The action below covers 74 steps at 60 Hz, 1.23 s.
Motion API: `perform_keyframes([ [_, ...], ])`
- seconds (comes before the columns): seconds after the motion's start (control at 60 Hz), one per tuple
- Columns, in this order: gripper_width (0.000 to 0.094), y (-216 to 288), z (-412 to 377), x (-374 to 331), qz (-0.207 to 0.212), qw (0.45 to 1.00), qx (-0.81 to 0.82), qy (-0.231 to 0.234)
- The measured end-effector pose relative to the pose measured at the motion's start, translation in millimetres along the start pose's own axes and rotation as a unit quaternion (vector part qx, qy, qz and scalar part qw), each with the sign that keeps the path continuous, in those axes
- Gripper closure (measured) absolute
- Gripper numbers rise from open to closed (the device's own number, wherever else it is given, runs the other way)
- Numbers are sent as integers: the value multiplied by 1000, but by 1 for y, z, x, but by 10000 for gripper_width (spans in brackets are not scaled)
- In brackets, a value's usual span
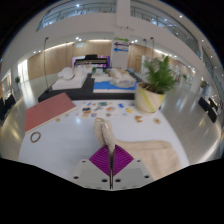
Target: Fold towel
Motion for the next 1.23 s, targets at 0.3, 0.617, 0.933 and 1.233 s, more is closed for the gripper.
perform_keyframes([
  [0.3, 910, -21, 211, -28, -15, 997, -17, -77],
  [0.617, 85, -47, 263, -119, -40, 999, 28, -18],
  [0.933, 85, -58, 249, -310, -25, 999, 17, -17],
  [1.233, 79, -71, 245, -333, -8, 1000, 18, -17],
])
Point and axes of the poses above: the point between the fingertips, and its own axes, seen from behind it with the camera up: z to the right, y up, x forward, the way the camera looks, the point moved 4 cm from there along -x, backward, against the way the camera looks, and after that the axes turned 4 degrees about y, right-handed, at the moved point
